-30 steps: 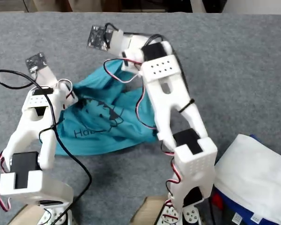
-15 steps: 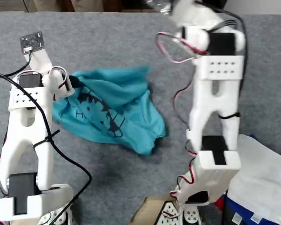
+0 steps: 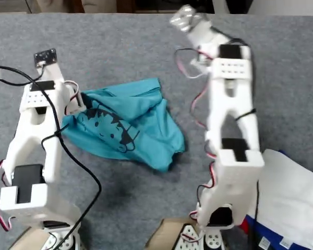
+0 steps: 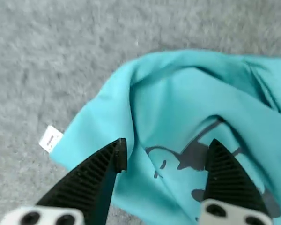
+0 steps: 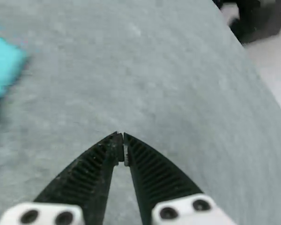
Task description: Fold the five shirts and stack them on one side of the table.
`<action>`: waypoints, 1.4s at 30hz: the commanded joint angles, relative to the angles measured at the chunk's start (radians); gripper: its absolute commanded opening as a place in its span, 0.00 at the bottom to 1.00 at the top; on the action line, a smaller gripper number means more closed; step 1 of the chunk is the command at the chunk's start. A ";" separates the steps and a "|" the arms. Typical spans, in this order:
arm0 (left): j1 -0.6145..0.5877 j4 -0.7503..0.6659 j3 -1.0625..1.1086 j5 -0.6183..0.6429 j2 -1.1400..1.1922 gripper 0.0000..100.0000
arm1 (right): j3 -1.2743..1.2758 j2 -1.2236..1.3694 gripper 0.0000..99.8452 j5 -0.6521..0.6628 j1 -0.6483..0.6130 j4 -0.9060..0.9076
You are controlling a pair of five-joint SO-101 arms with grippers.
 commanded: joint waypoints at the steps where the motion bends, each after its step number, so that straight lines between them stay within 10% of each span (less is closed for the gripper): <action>1: -0.028 0.008 -0.068 -0.005 -0.007 0.28 | 0.001 0.001 0.01 0.101 -0.068 0.040; 8: -0.052 0.169 -0.101 -0.095 -0.021 0.27 | 0.156 -0.018 0.12 0.551 -0.079 -0.011; 15: -0.003 0.002 0.107 -0.132 -0.022 0.27 | 0.202 -0.051 0.12 0.825 -0.091 -0.064; 42: -0.032 -0.175 0.210 -0.130 -0.012 0.27 | 0.097 0.214 0.13 0.744 -0.243 -0.193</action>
